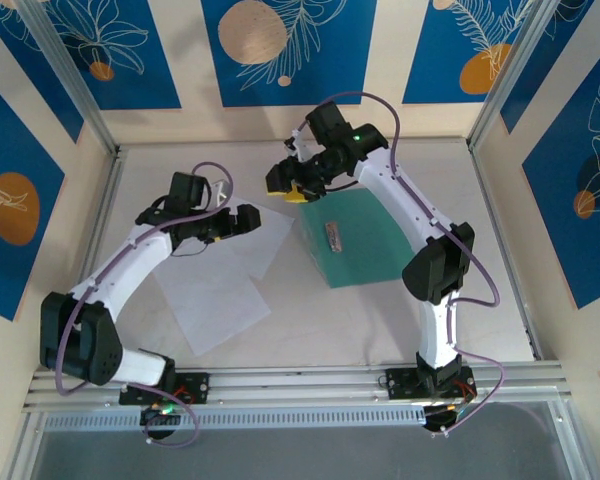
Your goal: Put the files into the folder
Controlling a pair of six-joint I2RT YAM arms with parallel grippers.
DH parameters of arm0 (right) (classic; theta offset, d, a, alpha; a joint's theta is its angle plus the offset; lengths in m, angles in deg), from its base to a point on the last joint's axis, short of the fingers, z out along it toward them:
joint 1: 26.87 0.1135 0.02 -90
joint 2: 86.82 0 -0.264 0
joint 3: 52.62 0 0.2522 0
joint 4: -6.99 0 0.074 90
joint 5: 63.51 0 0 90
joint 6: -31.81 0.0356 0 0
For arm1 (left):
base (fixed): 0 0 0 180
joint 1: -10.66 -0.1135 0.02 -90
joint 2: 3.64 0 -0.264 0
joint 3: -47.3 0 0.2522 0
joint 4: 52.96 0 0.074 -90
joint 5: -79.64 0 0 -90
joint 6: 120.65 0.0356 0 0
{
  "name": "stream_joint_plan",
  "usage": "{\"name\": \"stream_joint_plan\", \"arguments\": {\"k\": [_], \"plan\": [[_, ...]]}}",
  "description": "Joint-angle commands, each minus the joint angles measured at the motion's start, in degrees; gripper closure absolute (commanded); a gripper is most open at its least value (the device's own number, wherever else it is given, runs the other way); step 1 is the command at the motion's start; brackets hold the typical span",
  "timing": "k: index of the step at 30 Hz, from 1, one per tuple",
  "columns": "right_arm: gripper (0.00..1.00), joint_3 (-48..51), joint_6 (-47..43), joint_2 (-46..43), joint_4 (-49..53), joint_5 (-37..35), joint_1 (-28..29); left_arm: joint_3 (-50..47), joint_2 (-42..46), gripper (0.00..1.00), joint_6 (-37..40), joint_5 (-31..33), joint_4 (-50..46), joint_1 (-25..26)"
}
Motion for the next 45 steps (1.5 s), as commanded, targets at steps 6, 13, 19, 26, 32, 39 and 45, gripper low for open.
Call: {"name": "stream_joint_plan", "arguments": {"k": [6, 13, 19, 26, 32, 39, 45], "plan": [[0.35, 11.2, 4.6, -1.0, -12.9, 6.7, -2.6, 0.4, 4.5, 0.0, -0.7, -0.4, -0.2, -0.8], [0.35, 12.9, 6.8, 2.7, -19.8, 9.4, -0.9, 0.4, 4.2, 0.0, -0.7, -1.1, -0.2, -0.8], [0.36, 13.1, 8.1, 6.4, -20.9, 10.0, -0.8, 0.1, 2.9, 0.0, 0.6, 1.8, -1.7, -0.8], [0.35, 19.9, 5.8, -0.6, -20.5, 5.2, -7.1, -1.0, -1.9, 0.0, 0.9, 1.8, -0.1, -0.8], [0.36, 40.4, 7.4, -7.1, -29.4, 2.2, -18.7, -2.1, -5.3, 0.0, 1.0, 2.1, 2.4, -0.7], [0.36, 52.2, 5.7, -8.4, -33.1, -0.8, -26.9, 0.5, -9.0, 0.0, 5.4, 14.2, -4.9, -1.4], [0.36, 57.6, 6.4, -6.6, -35.7, -2.5, -31.8, 0.2, -10.4, 0.0, 3.5, 14.8, -4.5, -2.0]]}}
